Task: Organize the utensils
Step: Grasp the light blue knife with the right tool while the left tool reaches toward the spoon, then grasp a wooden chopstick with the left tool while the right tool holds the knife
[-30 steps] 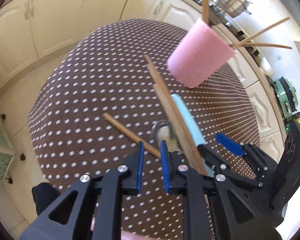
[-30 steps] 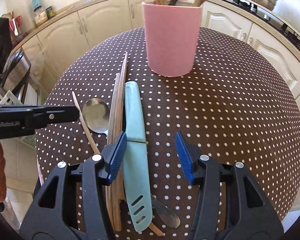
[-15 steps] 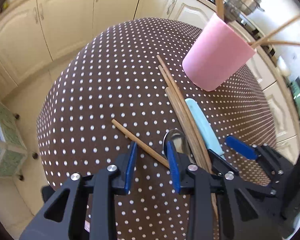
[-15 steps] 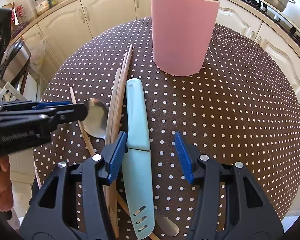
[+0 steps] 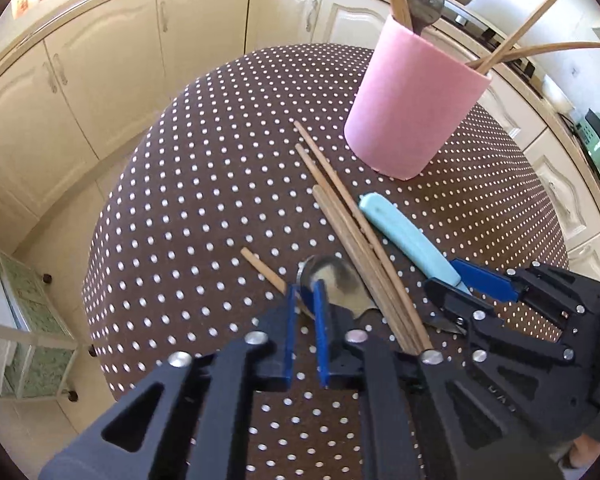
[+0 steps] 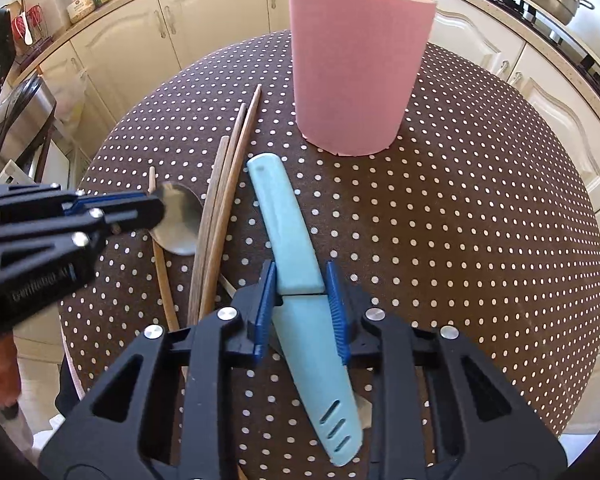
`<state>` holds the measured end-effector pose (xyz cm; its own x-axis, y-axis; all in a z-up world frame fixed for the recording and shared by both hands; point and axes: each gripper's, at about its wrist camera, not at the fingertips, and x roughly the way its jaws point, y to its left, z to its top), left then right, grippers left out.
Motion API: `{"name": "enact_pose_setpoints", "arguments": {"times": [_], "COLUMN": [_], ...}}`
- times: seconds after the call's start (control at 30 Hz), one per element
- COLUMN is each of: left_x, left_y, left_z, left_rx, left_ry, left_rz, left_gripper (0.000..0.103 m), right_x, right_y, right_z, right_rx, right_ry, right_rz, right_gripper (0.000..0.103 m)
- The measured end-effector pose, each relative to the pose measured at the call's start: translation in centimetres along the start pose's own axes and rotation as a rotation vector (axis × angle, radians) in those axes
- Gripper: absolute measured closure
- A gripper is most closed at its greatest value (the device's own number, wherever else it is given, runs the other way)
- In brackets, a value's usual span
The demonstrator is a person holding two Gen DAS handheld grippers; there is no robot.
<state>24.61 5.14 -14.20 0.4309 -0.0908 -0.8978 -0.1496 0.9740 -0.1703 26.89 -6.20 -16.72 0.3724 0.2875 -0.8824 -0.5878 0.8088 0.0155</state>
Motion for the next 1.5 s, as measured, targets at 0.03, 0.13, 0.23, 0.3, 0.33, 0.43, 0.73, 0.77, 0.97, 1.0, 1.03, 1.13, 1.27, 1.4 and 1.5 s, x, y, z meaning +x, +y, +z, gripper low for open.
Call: {"name": "enact_pose_setpoints", "arguments": {"times": [0.03, 0.13, 0.23, 0.3, 0.33, 0.43, 0.73, 0.77, 0.97, 1.0, 1.03, 1.13, 1.27, 1.4, 1.5], "left_x": [0.0, 0.2, 0.5, 0.6, 0.6, 0.4, -0.1, -0.1, -0.5, -0.6, -0.5, 0.0, -0.1, -0.5, -0.4], "left_y": [0.4, 1.2, 2.2, 2.9, 3.1, 4.3, 4.4, 4.1, 1.7, 1.2, 0.5, -1.7, -3.8, -3.4, -1.6], "left_z": [0.3, 1.3, 1.8, 2.1, 2.3, 2.0, 0.1, -0.1, -1.9, -2.1, -2.4, -2.9, -3.8, -3.9, -2.9], "left_rx": [0.004, 0.008, 0.000, -0.015, -0.022, -0.064, -0.120, -0.110, -0.047, -0.026, -0.016, 0.083, 0.197, 0.217, 0.206], "left_ry": [0.004, 0.013, 0.023, 0.033, 0.040, 0.061, 0.101, 0.105, 0.099, 0.094, 0.089, 0.064, 0.030, 0.037, 0.044], "left_rz": [-0.005, -0.019, -0.038, -0.059, -0.072, -0.096, -0.068, -0.052, -0.041, -0.026, -0.011, 0.094, 0.152, 0.131, 0.106], "left_gripper": [0.096, 0.096, 0.096, 0.096, 0.096, 0.096, 0.064, 0.064, 0.064, 0.064, 0.064, 0.064, 0.070, 0.085, 0.090], "right_x": [0.0, -0.2, -0.2, -0.2, -0.2, -0.2, -0.3, -0.3, -0.4, -0.4, -0.4, -0.4, -0.4, -0.5, -0.4], "right_y": [-0.1, -0.4, -0.5, -0.7, -0.8, -0.9, -0.8, -0.8, -1.1, -1.2, -1.2, -1.2, -1.2, -1.2, -1.1], "right_z": [0.0, -0.4, -0.4, -0.5, -0.6, -0.6, -0.4, -0.4, -0.6, -0.6, -0.6, -0.6, -0.6, -0.6, -0.3], "right_rx": [0.001, 0.003, 0.005, 0.009, 0.012, 0.013, 0.011, 0.011, 0.020, 0.021, 0.020, 0.016, 0.016, 0.006, -0.004], "right_ry": [0.000, -0.001, 0.001, 0.001, 0.000, 0.000, 0.005, 0.005, 0.002, 0.003, 0.004, 0.005, 0.011, 0.022, 0.036], "right_rz": [0.003, 0.008, 0.014, 0.018, 0.021, 0.021, 0.019, 0.020, 0.040, 0.042, 0.043, 0.041, 0.046, 0.043, 0.038], "right_gripper": [0.078, 0.078, 0.078, 0.078, 0.078, 0.078, 0.077, 0.077, 0.077, 0.077, 0.077, 0.077, 0.077, 0.077, 0.077]}}
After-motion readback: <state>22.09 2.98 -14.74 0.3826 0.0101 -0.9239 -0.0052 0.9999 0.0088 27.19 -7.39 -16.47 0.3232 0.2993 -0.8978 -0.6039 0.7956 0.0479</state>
